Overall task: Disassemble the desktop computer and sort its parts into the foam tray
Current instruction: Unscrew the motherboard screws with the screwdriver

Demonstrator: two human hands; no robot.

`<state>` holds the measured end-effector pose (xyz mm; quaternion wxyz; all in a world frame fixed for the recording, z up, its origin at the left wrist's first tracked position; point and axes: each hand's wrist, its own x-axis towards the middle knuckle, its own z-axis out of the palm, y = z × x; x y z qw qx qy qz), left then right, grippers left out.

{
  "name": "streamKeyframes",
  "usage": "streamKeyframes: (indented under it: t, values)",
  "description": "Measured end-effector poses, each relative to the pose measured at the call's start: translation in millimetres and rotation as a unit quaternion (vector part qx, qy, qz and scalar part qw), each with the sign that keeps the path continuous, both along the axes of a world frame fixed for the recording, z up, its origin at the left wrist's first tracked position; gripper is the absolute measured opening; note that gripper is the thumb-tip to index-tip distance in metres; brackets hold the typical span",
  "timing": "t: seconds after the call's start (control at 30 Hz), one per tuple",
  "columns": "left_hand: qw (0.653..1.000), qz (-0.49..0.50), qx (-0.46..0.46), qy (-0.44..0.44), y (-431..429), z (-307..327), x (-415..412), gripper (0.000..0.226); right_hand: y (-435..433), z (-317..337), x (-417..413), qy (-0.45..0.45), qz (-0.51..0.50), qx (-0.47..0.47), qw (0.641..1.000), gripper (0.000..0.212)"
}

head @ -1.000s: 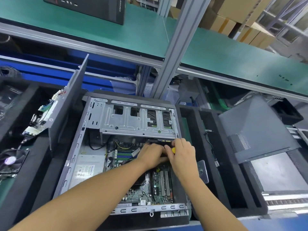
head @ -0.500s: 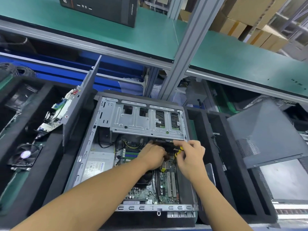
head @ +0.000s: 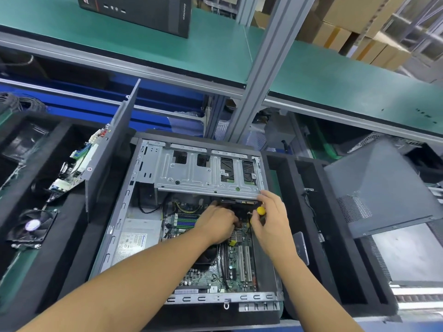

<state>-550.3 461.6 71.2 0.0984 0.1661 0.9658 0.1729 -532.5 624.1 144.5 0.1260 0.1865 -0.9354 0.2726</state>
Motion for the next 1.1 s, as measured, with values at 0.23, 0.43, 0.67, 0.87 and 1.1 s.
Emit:
streamKeyframes:
  t: [0.23, 0.43, 0.67, 0.87, 1.1]
  values:
    - [1.0, 0.005, 0.005, 0.004, 0.0, -2.4, -0.2, 0.033, -1.2, -1.0, -3.1, 0.003, -0.034, 0.005, 0.999, 0.02]
    - [1.0, 0.01, -0.013, 0.002, 1.2, -1.6, 0.5, 0.032, -1.1, -1.7, -2.4, 0.009, 0.013, 0.034, 0.999, 0.022]
    - [1.0, 0.002, -0.02, 0.009, 1.0, 3.7, 2.6, 0.031, -0.1, -2.0, -2.3, 0.042, 0.038, 0.05, 0.997, 0.013]
    - [1.0, -0.003, -0.025, 0.015, 1.0, 4.1, 3.3, 0.032, 1.1, -1.2, -3.2, -0.032, 0.005, -0.023, 0.999, 0.027]
    - [1.0, -0.001, -0.016, 0.015, -0.7, 3.2, 3.9, 0.029, 0.2, -1.4, -5.7, -0.016, -0.001, 0.023, 1.0, 0.022]
